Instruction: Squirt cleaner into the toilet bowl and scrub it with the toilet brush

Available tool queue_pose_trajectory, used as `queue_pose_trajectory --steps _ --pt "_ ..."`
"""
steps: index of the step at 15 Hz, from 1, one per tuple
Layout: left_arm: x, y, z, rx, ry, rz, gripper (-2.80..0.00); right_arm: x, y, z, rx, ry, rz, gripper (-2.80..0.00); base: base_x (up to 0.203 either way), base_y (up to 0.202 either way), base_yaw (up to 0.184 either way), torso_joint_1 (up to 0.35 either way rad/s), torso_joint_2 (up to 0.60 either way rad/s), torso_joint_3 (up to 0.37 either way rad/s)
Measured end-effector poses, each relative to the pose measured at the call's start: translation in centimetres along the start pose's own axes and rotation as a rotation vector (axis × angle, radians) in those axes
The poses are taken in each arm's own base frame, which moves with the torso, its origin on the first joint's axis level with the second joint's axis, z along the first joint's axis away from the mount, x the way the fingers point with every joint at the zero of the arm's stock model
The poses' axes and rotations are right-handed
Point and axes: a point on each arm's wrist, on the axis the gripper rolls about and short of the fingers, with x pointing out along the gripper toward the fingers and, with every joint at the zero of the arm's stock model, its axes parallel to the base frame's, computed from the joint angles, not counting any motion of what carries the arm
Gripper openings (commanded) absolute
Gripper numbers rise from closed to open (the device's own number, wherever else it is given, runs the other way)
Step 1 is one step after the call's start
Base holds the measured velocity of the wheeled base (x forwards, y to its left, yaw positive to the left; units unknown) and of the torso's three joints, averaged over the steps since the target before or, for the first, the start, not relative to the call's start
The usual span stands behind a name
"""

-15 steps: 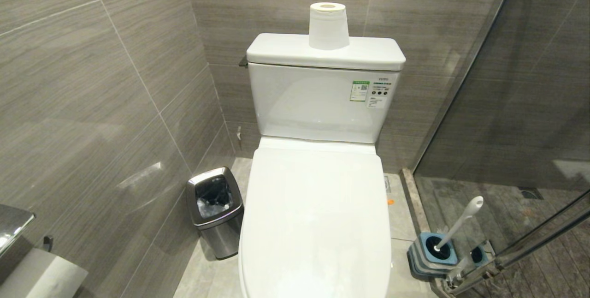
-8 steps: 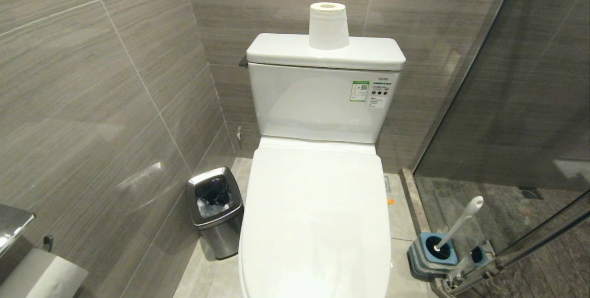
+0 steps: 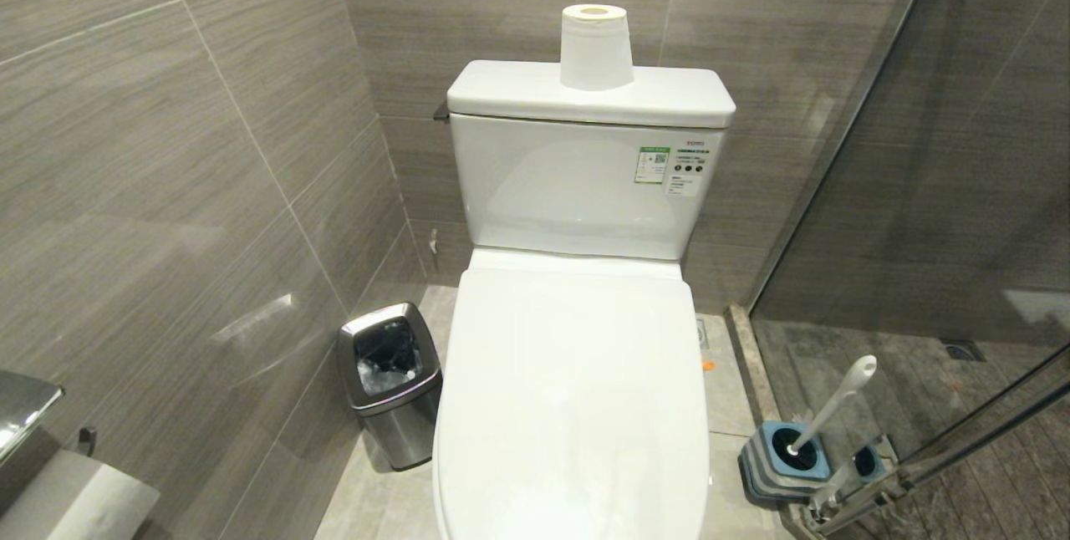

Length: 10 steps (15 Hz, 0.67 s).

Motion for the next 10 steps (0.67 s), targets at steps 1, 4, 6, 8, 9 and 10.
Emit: queue_pose_trajectory --steps 1,4,6,8,9,10 --pt "0.0 0.0 0.0 -0.001 0.0 0.0 -2.8 0.0 0.0 0.0 0.0 0.0 0.0 -2.8 0.0 0.0 0.0 0.0 0.0 0.0" --pt "0.0 0.0 0.0 -0.002 0.0 0.001 -2.8 0.0 0.0 0.0 0.0 0.0 0.0 -2.8 0.0 0.0 0.0 0.0 0.0 0.0" --pt "0.0 0.0 0.0 -0.001 0.0 0.001 -2.8 0.0 0.0 0.0 0.0 0.0 0.0 -2.8 0.0 0.0 0.0 0.0 0.0 0.0" --pt "0.0 0.0 0.0 -0.001 0.0 0.001 -2.8 0.0 0.0 0.0 0.0 0.0 0.0 -2.8 0.0 0.0 0.0 0.0 0.0 0.0" --pt "0.0 0.0 0.01 0.0 -0.001 0.0 -2.8 0.0 0.0 0.0 0.0 0.0 0.0 -2.8 0.0 0.0 0.0 0.0 0.0 0.0" --pt "0.0 0.0 0.01 0.0 -0.001 0.001 -2.8 0.0 0.0 0.0 0.0 0.0 0.0 -2.8 0.0 0.0 0.0 0.0 0.0 0.0"
